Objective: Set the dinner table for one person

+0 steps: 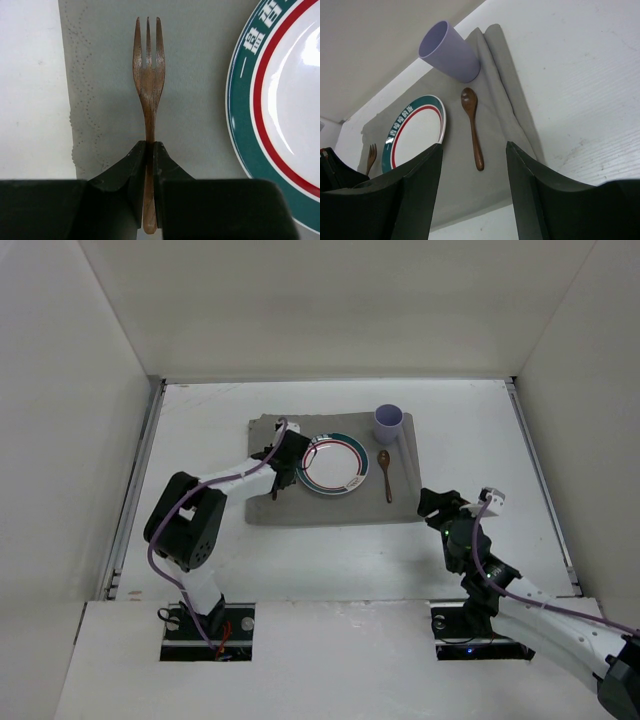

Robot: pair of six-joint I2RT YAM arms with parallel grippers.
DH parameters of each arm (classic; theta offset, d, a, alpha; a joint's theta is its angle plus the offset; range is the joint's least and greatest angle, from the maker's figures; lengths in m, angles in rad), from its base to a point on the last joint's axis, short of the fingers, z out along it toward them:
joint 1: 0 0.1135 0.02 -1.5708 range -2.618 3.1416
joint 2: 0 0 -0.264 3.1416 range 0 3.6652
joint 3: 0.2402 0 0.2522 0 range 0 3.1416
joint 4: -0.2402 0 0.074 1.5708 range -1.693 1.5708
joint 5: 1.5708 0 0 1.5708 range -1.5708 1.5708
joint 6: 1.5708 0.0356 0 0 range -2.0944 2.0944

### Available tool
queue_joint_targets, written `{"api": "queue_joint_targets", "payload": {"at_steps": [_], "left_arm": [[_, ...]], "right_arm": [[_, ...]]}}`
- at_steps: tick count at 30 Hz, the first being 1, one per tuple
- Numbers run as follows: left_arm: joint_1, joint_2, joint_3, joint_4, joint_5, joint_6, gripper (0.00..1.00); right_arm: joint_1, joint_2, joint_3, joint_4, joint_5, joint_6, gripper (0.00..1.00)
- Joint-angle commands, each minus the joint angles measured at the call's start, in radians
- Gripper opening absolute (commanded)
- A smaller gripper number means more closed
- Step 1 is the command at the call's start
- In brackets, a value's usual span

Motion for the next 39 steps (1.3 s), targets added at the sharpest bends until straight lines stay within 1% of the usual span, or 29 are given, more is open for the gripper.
{"api": "queue_joint_targets", "payload": {"at_steps": [1, 9, 16, 18, 20, 23, 26, 31, 32, 34, 35, 39], "left_arm": [[0.010, -0.002, -0.021, 0.026, 0.041, -0.008, 0.04], [0.021, 0.032, -0.022, 0.037, 0.063, -0.013, 0.04], [0.029, 0.039, -0.053, 0.037, 0.064, -0.048, 0.05], [0.030, 0.039, -0.056, 0.040, 0.060, -0.052, 0.06], [0.030, 0.032, -0.059, 0.040, 0.060, -0.059, 0.10], [0.030, 0.007, -0.061, 0.038, 0.052, -0.066, 0.23], [0.023, -0.043, -0.067, 0.027, 0.031, -0.072, 0.39], [0.013, -0.164, -0.088, -0.009, -0.009, -0.094, 0.58], [0.010, -0.198, -0.097, -0.015, -0.018, -0.106, 0.64], [0.006, -0.272, -0.129, -0.008, -0.040, -0.129, 0.82], [0.004, -0.310, -0.145, -0.003, -0.043, -0.143, 1.00], [0.010, -0.454, -0.211, 0.015, -0.063, -0.201, 1.00]], "right_arm": [[-0.006, 0.005, 0.042, 0.053, -0.009, -0.013, 0.60], [-0.009, 0.006, 0.041, 0.053, -0.011, -0.011, 0.60], [-0.009, 0.011, 0.042, 0.053, -0.011, -0.010, 0.60], [-0.009, 0.012, 0.042, 0.053, -0.012, -0.008, 0.61], [-0.008, 0.009, 0.044, 0.053, -0.012, -0.011, 0.61], [-0.009, 0.008, 0.042, 0.053, -0.012, -0.010, 0.61], [-0.006, 0.014, 0.046, 0.053, -0.012, -0.013, 0.62], [-0.009, 0.022, 0.047, 0.053, -0.014, -0.011, 0.62], [-0.008, 0.025, 0.049, 0.053, -0.014, -0.011, 0.62], [-0.005, 0.032, 0.050, 0.053, -0.014, -0.010, 0.62], [-0.005, 0.037, 0.050, 0.053, -0.014, -0.010, 0.62], [-0.006, 0.051, 0.052, 0.064, -0.021, -0.008, 0.62]]}}
